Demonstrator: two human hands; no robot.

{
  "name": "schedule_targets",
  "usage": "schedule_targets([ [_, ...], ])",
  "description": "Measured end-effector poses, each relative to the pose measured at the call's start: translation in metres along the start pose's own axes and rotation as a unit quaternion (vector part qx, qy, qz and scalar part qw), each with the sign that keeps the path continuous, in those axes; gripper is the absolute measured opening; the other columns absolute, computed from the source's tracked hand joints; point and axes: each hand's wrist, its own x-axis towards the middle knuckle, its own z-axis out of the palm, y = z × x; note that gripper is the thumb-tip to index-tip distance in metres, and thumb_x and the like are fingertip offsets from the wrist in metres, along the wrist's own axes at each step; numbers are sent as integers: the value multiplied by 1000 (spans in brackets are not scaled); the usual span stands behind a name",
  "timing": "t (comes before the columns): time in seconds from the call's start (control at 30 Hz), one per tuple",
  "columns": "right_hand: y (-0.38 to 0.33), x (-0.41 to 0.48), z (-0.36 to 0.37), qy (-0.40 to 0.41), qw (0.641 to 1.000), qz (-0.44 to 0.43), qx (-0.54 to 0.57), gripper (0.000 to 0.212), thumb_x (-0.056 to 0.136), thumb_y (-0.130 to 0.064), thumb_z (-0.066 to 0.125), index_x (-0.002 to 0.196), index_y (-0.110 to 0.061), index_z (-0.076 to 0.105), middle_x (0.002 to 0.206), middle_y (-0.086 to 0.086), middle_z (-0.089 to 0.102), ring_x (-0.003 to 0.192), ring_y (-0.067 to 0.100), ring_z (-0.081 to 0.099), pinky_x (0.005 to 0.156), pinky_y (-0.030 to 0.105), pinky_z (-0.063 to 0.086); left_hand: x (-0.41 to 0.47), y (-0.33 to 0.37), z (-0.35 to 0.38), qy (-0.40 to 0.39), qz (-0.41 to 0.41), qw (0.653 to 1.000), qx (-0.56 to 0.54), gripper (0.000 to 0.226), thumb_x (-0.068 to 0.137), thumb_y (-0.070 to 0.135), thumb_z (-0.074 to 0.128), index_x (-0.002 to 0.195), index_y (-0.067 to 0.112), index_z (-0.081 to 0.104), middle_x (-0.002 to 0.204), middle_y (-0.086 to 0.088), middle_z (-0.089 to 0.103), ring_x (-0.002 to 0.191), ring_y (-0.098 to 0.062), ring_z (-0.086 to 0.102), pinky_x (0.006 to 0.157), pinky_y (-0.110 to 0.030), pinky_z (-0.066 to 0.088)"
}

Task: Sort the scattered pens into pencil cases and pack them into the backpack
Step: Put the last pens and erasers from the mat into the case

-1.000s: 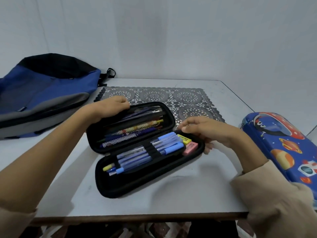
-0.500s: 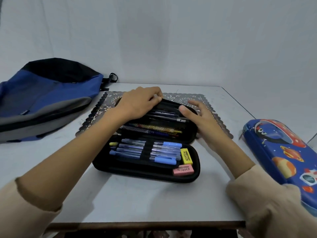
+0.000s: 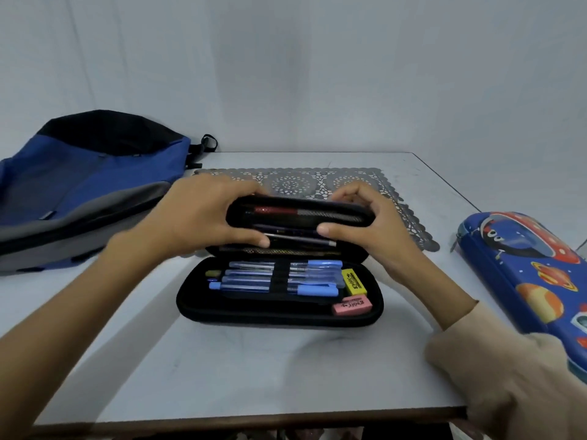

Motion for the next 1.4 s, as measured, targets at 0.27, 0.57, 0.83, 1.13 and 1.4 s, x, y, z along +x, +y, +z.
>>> schedule_targets([
  [0.27, -7, -32, -2, -114, 982, -87, -123, 37, 71, -8, 83, 93, -16, 55, 97, -3, 60, 94, 17, 62, 87, 41, 53, -62, 29, 31, 185, 27, 982, 33, 45, 82, 59, 63, 105, 20, 65, 105, 6, 67, 92, -24, 60, 77, -31, 30],
  [0.57, -7, -55, 8, -72, 992, -77, -67, 25, 83, -33, 63, 73, -11, 68, 100, 2, 64, 108, 16, 59, 90, 22, 41, -97, 37, 28, 109, -49, 969, -215, 34, 90, 54, 46, 109, 34, 66, 121, 14, 59, 114, -15, 52, 93, -44, 34],
  [0.83, 1, -71, 20, 62, 984, 150, 66, 63, 57, -47, 82, 116, -43, 60, 124, -15, 62, 116, 21, 61, 106, 49, 42, -95, 55, 40, 150, -311, 735, -583, 38, 69, 37, 78, 105, 31, 68, 116, 3, 65, 98, -11, 64, 84, -28, 50],
  [1.13, -13, -54, 27, 133, 956, 203, 164, 38, 75, -9, 73, 109, -24, 68, 97, 2, 73, 76, 18, 68, 77, 40, 53, -80, 62, 33, 162, -344, 597, -707, 44, 67, 15, 77, 109, 22, 66, 91, -6, 70, 68, -16, 65, 56, -25, 53],
  [1.4, -9, 21, 6, 142, 965, 180, 124, 36, 75, -13, 74, 109, -23, 69, 98, 0, 70, 78, 15, 65, 57, 25, 53, -18, 21, 48, 178, -320, 682, -633, 43, 65, 31, 80, 106, 23, 68, 109, -4, 72, 91, -16, 67, 90, -37, 50],
])
